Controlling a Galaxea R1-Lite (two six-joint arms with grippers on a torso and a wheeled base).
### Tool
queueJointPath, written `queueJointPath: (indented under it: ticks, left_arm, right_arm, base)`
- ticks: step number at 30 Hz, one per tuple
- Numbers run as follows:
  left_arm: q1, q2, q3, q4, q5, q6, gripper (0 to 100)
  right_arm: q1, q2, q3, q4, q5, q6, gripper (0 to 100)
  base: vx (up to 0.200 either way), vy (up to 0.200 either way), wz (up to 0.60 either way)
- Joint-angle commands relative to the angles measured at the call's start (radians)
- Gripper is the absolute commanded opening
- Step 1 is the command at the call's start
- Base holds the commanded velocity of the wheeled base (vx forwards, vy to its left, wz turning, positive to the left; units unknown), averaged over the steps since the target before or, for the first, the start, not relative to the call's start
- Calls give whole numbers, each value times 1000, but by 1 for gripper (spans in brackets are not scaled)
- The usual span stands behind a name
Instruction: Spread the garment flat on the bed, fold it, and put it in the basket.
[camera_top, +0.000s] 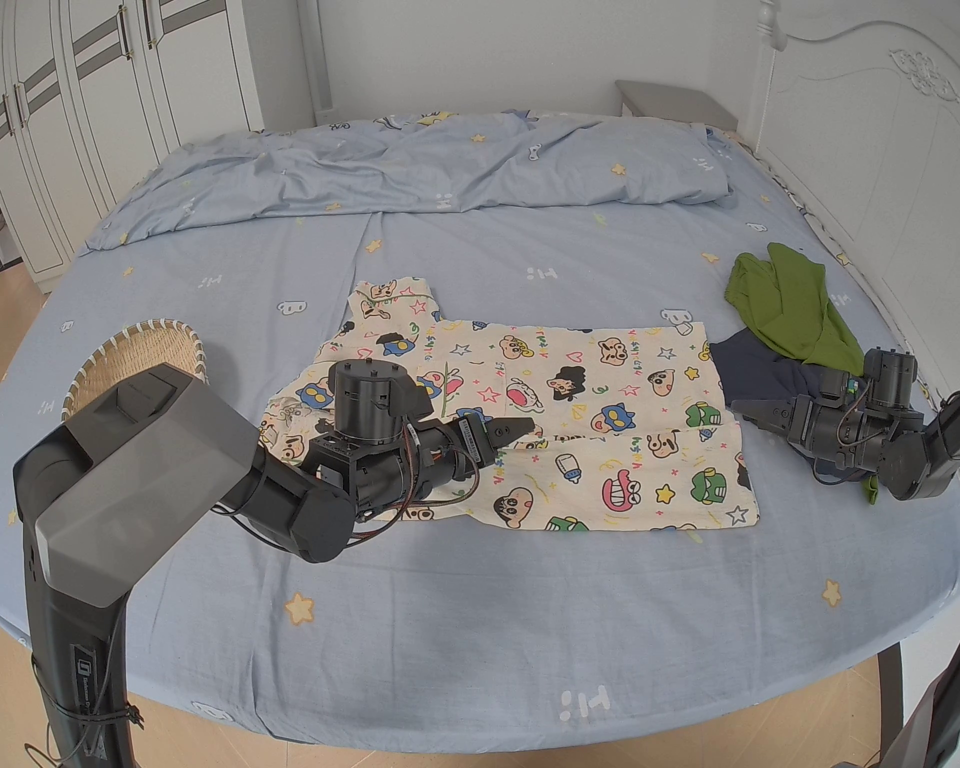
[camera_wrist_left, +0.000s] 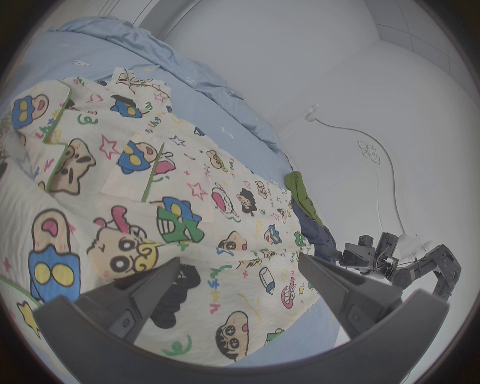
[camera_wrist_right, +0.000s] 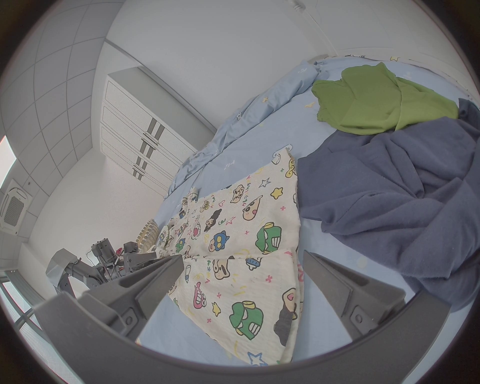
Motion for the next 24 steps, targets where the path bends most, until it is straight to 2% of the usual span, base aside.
queueJointPath:
  ticks: [1,6,12,15,17,24]
  left_arm:
    - [-7,-10,20,5,-1,-3,100]
    - [-12,-142,117,8,-16,-2,100]
    - [-10,-202,147,7,1,-5,100]
    - [-12,-232,141,-1,84,-80,100]
    - [-13,-258,149,11,97,-94,100]
    - [-52,-360,175,15,128,-65,100]
  right_arm:
    - [1,2,0,0,0,0,100]
    - [1,-1,1,0,0,0,100]
    - [-1,-1,0,0,0,1,100]
    - [-1,-1,0,0,0,1,100]
    - [-2,-2,0,0,0,3,100]
    - [-2,-1,0,1,0,3,100]
  base:
    - [0,0,0]
    - [0,0,0]
    - [0,0,0]
    - [0,0,0]
    - [0,0,0]
    - [0,0,0]
